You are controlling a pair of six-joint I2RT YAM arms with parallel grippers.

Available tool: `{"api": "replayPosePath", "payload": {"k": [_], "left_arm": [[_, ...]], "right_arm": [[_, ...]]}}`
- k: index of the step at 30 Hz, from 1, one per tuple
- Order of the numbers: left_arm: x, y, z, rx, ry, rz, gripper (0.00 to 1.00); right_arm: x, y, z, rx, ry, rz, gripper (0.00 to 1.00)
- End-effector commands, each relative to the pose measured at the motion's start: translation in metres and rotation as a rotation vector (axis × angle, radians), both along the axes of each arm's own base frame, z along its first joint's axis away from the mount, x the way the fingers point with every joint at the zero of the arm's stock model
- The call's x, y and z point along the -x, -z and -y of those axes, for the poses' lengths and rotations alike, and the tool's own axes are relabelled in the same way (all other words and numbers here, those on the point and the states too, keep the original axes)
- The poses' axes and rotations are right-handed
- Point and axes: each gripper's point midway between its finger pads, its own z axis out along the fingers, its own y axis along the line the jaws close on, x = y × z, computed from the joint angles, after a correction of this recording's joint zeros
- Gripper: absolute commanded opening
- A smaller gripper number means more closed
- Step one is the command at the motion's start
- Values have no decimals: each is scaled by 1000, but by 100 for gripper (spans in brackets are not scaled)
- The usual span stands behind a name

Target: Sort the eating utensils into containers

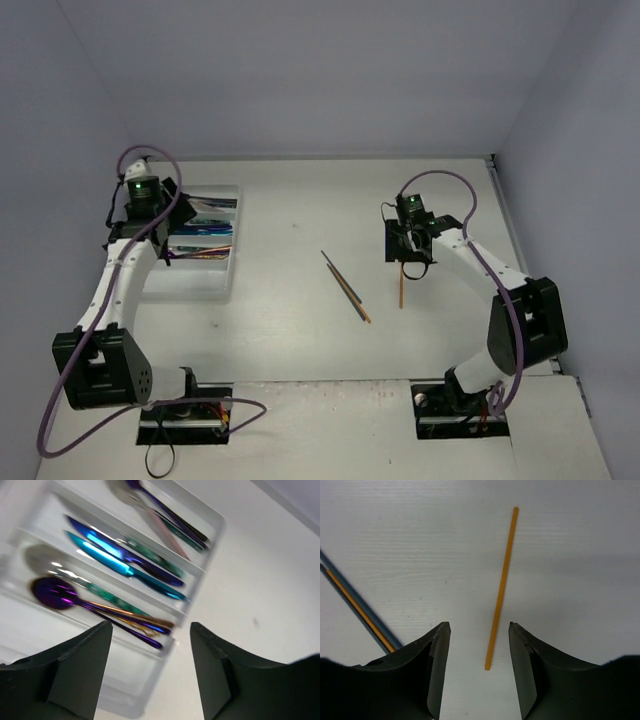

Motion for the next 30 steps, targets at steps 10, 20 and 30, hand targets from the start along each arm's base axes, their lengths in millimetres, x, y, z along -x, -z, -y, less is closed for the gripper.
{"api": "replayPosePath", "payload": {"k": [10,20,30], "left_arm": [[58,11,203,102,518,-88,60],[74,1,276,145,659,-85,60],[73,-34,366,355,800,70,60]], "right_arm": [[25,67,15,61,162,-190,38],[42,92,21,54,170,-233,6],[17,-2,-24,-103,-67,31,0]]}}
